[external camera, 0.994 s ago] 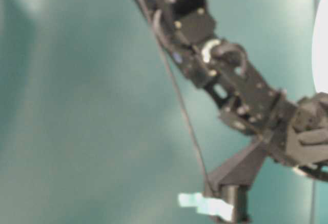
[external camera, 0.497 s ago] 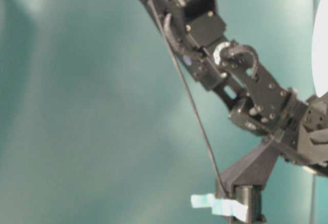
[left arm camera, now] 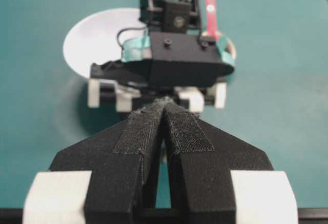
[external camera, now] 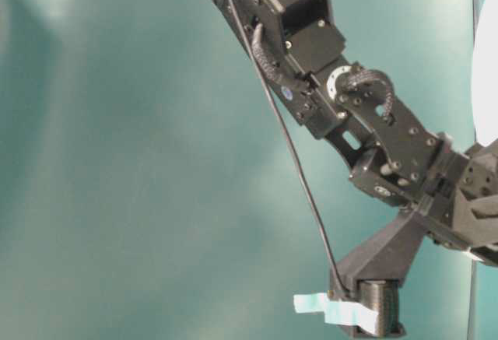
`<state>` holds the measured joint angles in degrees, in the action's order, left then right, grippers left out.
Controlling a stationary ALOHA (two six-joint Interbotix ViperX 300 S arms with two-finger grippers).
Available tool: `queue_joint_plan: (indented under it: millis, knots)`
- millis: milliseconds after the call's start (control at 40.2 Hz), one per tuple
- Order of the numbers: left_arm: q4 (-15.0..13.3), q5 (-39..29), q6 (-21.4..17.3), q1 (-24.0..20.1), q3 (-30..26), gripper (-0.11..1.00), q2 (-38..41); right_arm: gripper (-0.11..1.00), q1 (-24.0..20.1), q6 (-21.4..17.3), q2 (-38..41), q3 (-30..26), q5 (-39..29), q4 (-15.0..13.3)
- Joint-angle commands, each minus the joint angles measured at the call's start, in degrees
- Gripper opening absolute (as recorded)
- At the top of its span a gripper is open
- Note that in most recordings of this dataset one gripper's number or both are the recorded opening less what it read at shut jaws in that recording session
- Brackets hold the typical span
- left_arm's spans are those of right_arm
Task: Scoop the yellow hexagonal prism block from the bowl with a spoon using the right arm.
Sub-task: 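Carry the yellow block over the bowl and release it inside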
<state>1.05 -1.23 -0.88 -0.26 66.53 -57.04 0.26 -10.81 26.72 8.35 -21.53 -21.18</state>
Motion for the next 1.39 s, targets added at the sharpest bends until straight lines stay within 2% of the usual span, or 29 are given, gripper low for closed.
queue_joint_plan:
  millis: [0,174,398,944,1168,1366]
  knots:
    - [0.18,0.62,0.0,-0.09,-1.41,-0.01,0.18,0.43,0.0,-0.09,-0.97,-1.23,0.18,0.18]
    - [0.18,0.53,0.0,-0.09,-1.41,-0.01,0.18,0.32,0.0,-0.09,-0.97,-1.32,0.26,0.18]
    - [0.18,0.44,0.0,-0.09,-1.41,-0.01,0.18,0.32,-0.26,-0.09,-2.29,-1.32,0.53,0.09]
    - [0.18,0.44,0.0,-0.09,-1.41,-0.01,0.18,0.32,-0.79,0.0,-11.16,-1.32,0.44,-0.26]
    - [0.18,0.44,0.0,-0.09,-1.41,-0.01,0.18,0.32,-0.18,-0.44,-16.26,1.32,-5.98,-0.79]
    - [0.18,0.35,0.0,-0.09,-1.41,-0.01,0.18,0.32,0.35,-1.23,-20.57,6.33,-7.47,-0.62]
